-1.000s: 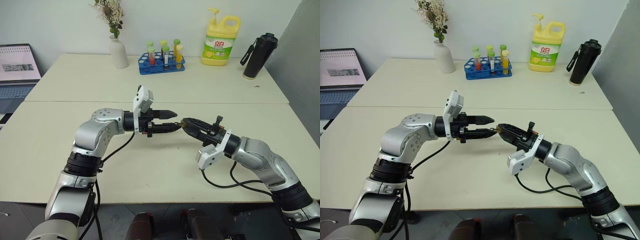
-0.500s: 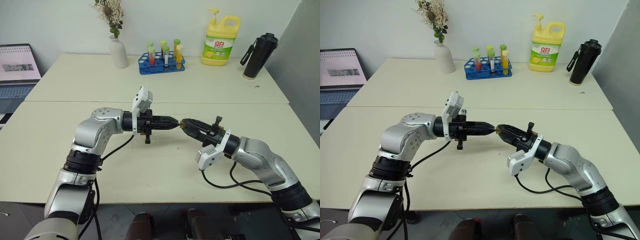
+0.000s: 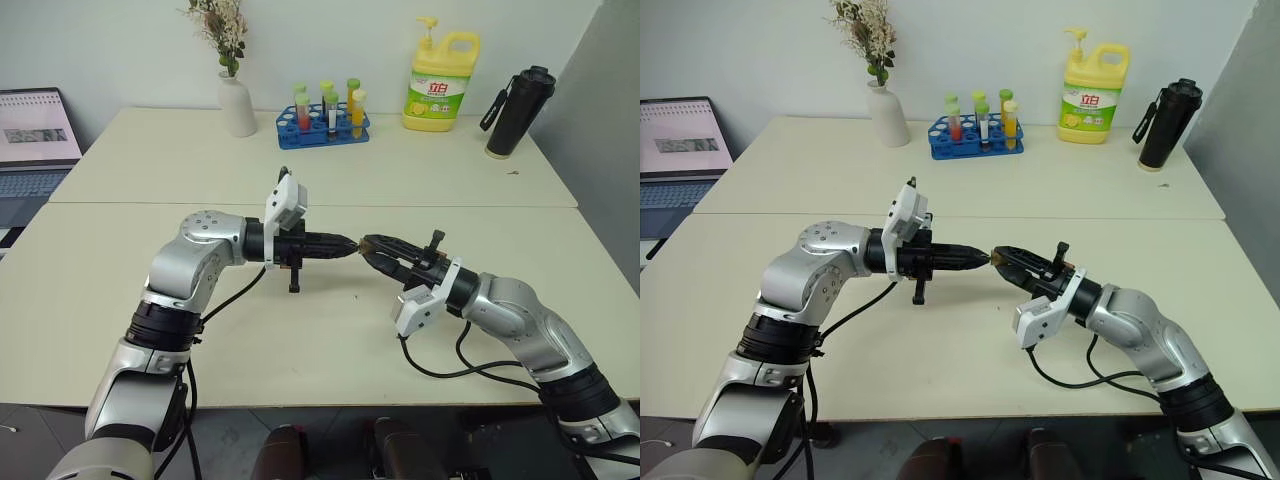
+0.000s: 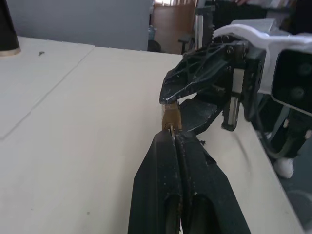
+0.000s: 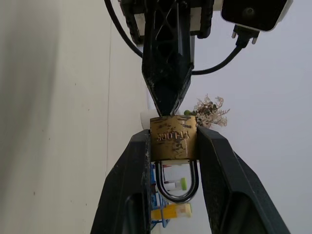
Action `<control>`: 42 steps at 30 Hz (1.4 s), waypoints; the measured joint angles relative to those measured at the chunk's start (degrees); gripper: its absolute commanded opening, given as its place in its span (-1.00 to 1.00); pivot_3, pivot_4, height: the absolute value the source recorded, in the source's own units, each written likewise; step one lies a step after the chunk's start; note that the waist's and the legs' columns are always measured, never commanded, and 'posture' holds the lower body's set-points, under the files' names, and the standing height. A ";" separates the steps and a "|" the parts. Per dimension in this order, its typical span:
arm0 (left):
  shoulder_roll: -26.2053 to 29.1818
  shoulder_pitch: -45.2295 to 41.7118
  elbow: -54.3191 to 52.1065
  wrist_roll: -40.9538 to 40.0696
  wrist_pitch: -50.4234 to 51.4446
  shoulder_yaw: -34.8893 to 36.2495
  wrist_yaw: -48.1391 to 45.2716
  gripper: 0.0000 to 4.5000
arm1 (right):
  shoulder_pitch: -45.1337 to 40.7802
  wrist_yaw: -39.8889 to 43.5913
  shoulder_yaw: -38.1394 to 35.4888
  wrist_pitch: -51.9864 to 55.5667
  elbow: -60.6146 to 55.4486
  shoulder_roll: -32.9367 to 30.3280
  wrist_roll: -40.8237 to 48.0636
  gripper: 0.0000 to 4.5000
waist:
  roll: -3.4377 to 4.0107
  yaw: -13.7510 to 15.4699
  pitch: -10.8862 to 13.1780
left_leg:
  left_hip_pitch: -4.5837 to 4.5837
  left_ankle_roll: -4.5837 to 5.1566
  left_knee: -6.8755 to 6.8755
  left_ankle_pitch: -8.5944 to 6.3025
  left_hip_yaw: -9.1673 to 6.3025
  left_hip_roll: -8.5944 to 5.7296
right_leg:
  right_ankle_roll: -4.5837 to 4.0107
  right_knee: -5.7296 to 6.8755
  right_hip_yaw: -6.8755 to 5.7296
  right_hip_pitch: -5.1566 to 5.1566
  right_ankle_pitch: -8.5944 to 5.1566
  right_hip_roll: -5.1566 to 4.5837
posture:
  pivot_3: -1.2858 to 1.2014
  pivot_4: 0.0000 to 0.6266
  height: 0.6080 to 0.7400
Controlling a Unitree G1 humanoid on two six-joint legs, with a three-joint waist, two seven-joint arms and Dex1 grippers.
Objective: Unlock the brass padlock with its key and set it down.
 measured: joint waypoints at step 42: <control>-0.04 -3.54 -6.06 -11.31 23.05 2.48 5.23 0.10 | 0.17 2.99 -1.34 0.41 -0.19 2.12 4.35 -0.58 | -0.01 -0.04 0.01 | 0.06 0.00 0.10 0.00 -0.06 -0.01 | 0.00 0.30 -0.03 -0.01 -0.02 0.03 | 0.03 -0.52 1.00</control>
